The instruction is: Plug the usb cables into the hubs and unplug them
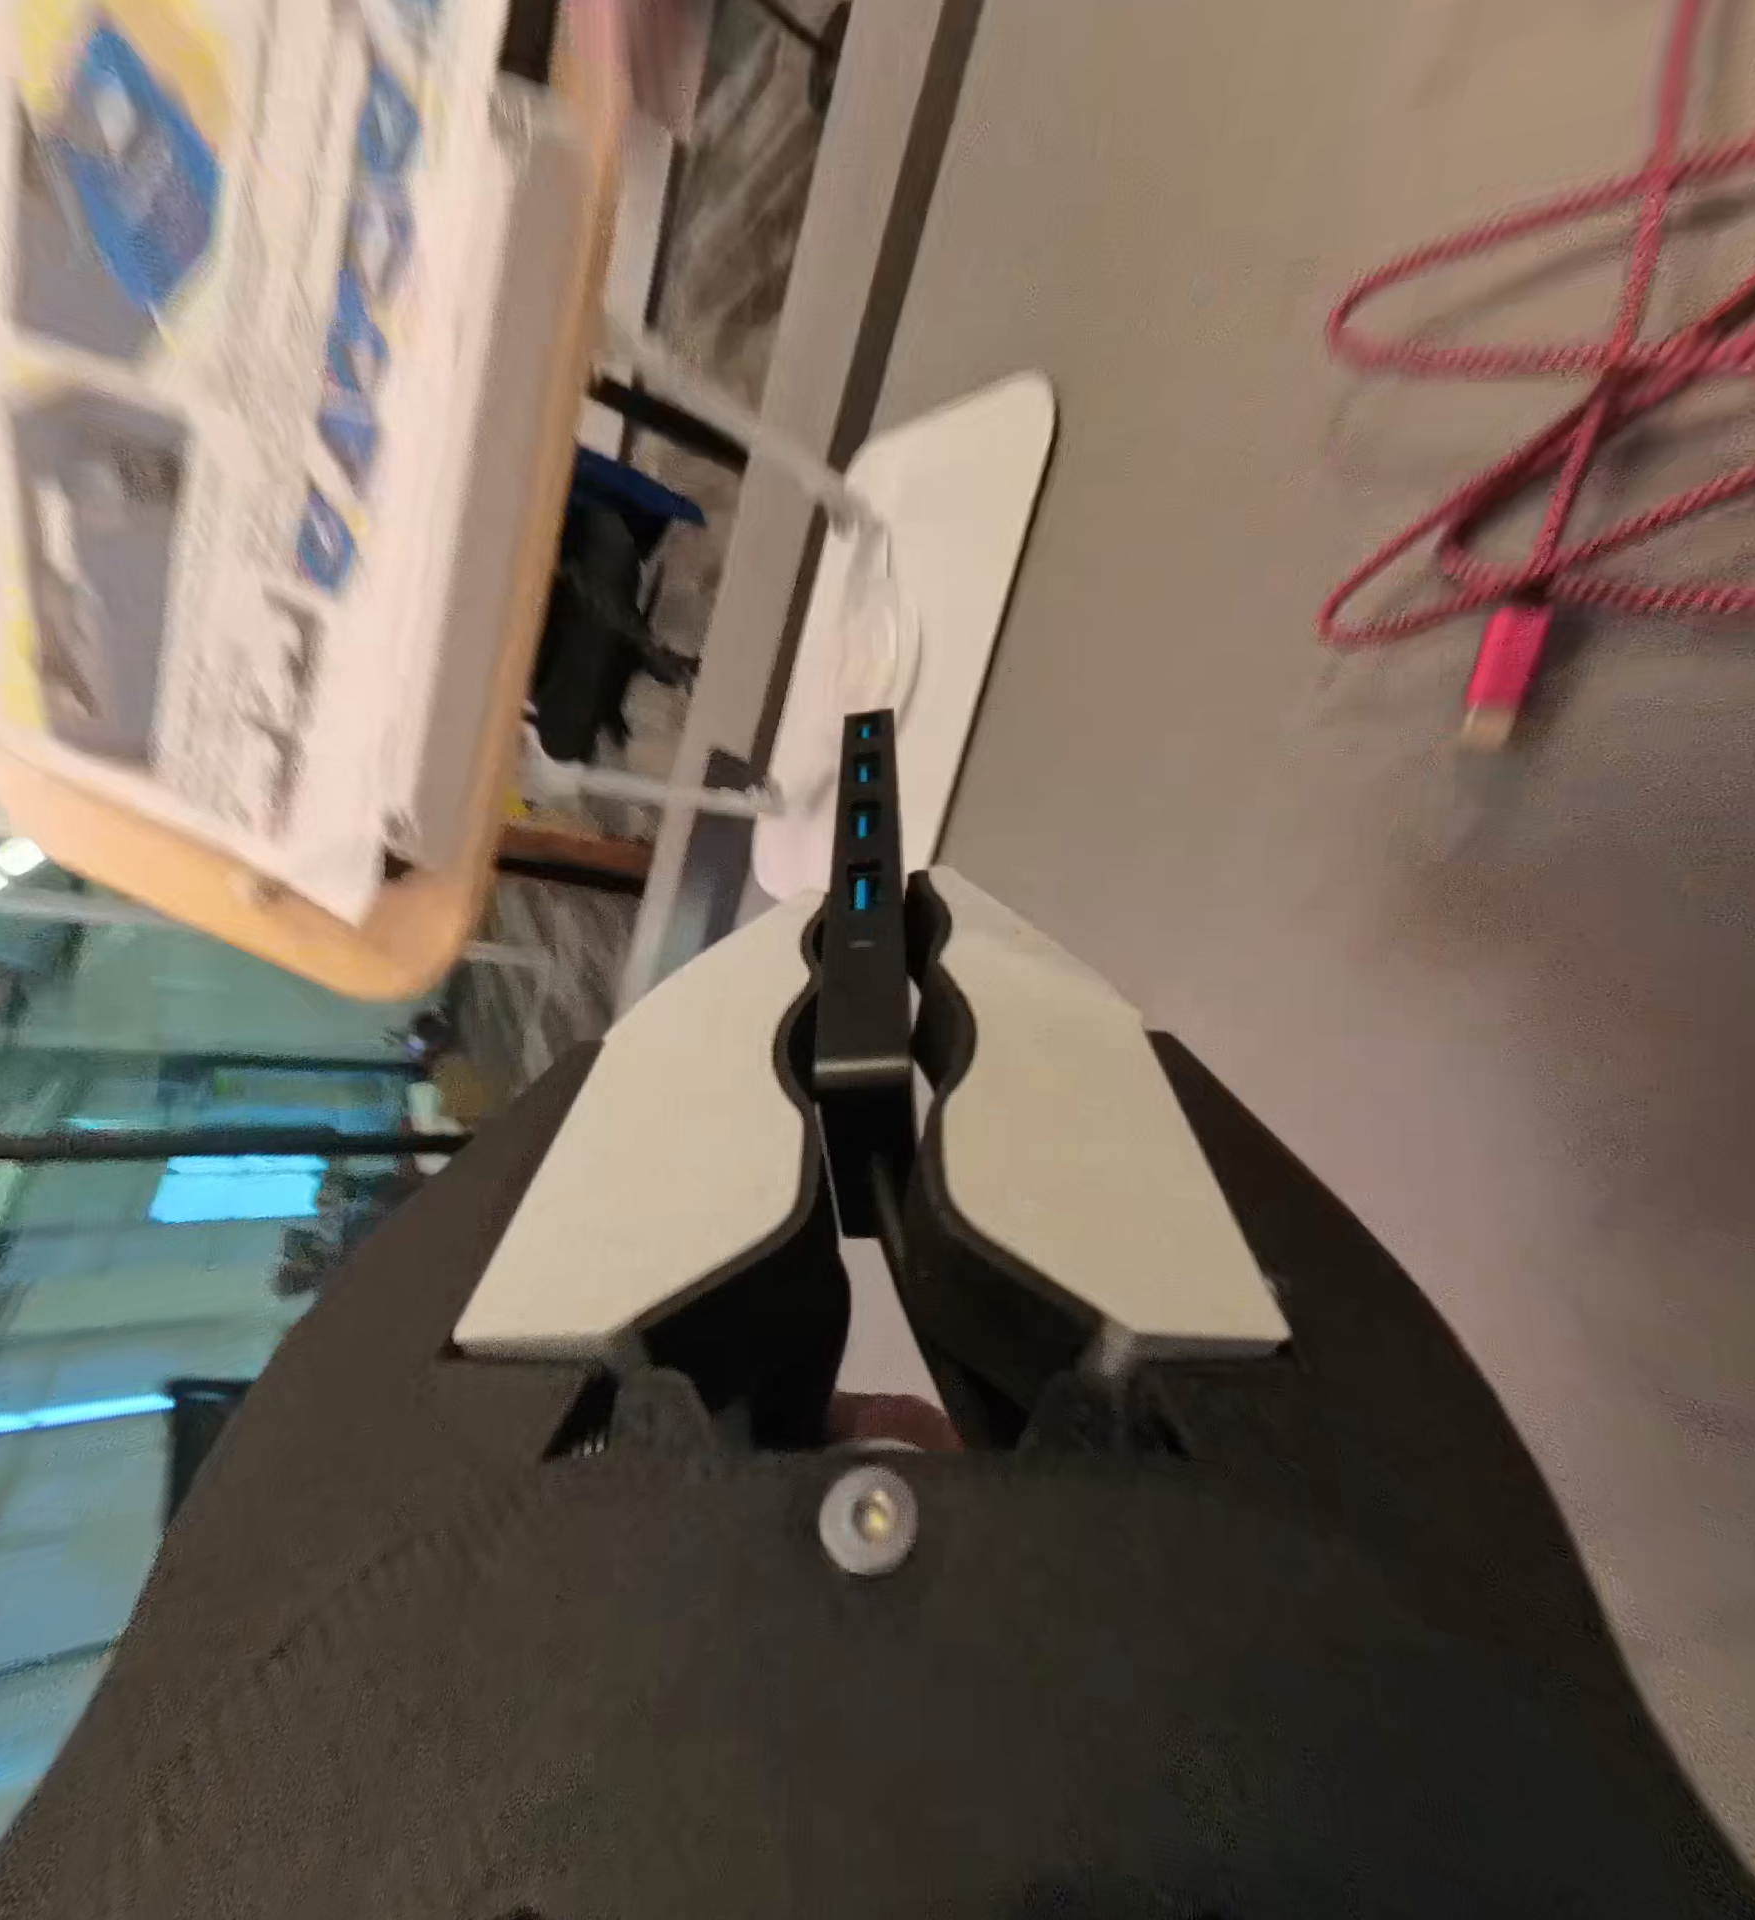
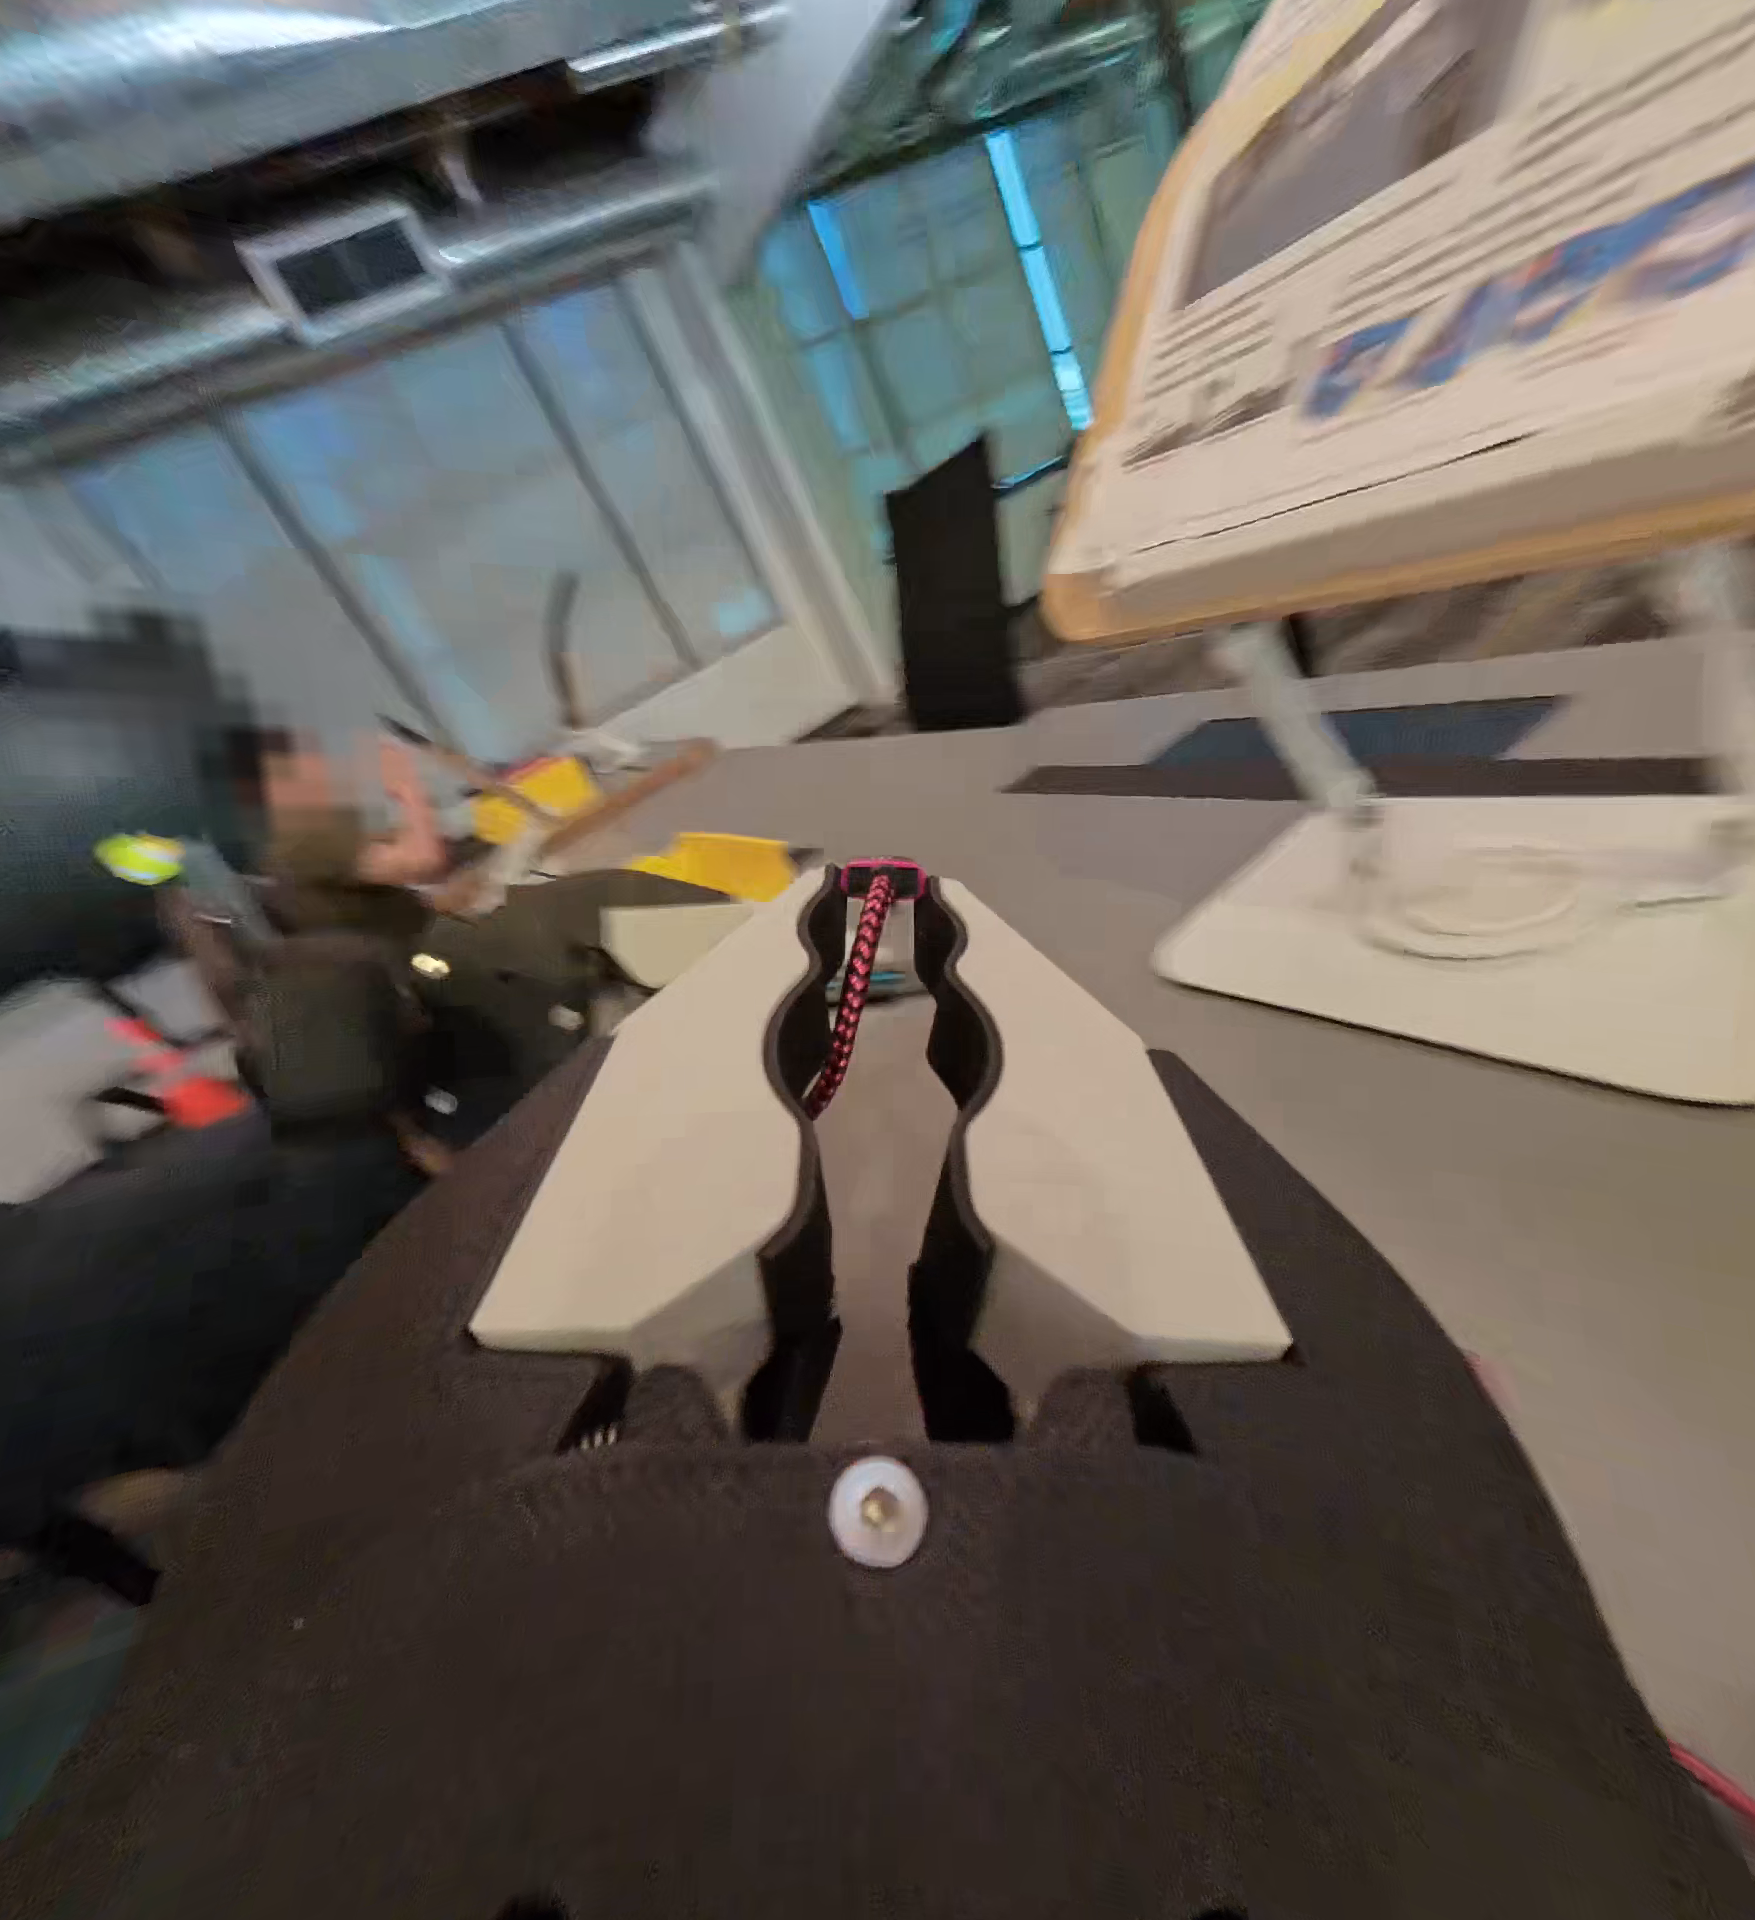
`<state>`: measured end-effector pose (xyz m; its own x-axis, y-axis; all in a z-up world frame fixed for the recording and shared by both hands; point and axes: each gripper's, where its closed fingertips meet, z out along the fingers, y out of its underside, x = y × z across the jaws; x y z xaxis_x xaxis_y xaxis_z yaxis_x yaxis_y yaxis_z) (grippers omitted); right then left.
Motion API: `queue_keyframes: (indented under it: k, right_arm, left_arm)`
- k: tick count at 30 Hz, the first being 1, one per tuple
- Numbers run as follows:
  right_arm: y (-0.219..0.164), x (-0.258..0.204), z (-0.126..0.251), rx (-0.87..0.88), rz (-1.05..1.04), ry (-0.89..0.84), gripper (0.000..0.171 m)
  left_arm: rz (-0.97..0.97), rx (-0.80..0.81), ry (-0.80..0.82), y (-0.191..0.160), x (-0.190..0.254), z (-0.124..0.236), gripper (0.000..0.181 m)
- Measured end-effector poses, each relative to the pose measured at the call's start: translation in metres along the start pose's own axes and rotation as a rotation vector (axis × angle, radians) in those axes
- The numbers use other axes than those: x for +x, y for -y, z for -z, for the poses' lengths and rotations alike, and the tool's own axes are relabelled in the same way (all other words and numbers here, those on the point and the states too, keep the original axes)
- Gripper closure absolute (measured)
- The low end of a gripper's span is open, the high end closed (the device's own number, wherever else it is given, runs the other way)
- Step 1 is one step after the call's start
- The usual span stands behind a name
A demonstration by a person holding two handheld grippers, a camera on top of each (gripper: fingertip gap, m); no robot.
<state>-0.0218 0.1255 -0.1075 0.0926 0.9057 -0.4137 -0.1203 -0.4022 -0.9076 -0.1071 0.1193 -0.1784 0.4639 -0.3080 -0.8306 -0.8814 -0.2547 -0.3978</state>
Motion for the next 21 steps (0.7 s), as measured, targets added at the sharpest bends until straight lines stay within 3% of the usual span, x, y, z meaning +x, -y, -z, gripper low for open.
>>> queue_keyframes:
  k: [1,4,8,14,16,21]
  right_arm:
    - [0.003,0.012,0.009,-0.011,0.033,-0.043,0.160]
    - [-0.011,0.020,0.005,-0.104,0.110,-0.082,0.160]
    - [-0.022,0.017,-0.001,-0.209,0.261,-0.155,0.160]
    - [-0.078,0.043,0.015,-0.594,0.372,-0.262,0.129]
    - [-0.074,0.042,0.021,-0.609,0.400,-0.268,0.119]
    - [-0.047,0.028,0.037,-0.583,0.387,-0.270,0.121]
  left_arm:
    - [0.043,0.016,0.001,-0.011,-0.002,0.002,0.170]
    - [0.095,0.101,0.046,0.012,-0.019,0.019,0.170]
    - [0.070,0.020,0.059,-0.009,-0.024,0.003,0.169]
    - [0.033,-0.054,0.035,-0.030,-0.024,-0.015,0.170]
    - [0.035,-0.052,0.034,-0.032,-0.027,-0.017,0.170]
    - [0.028,-0.048,0.052,-0.034,-0.049,-0.022,0.169]
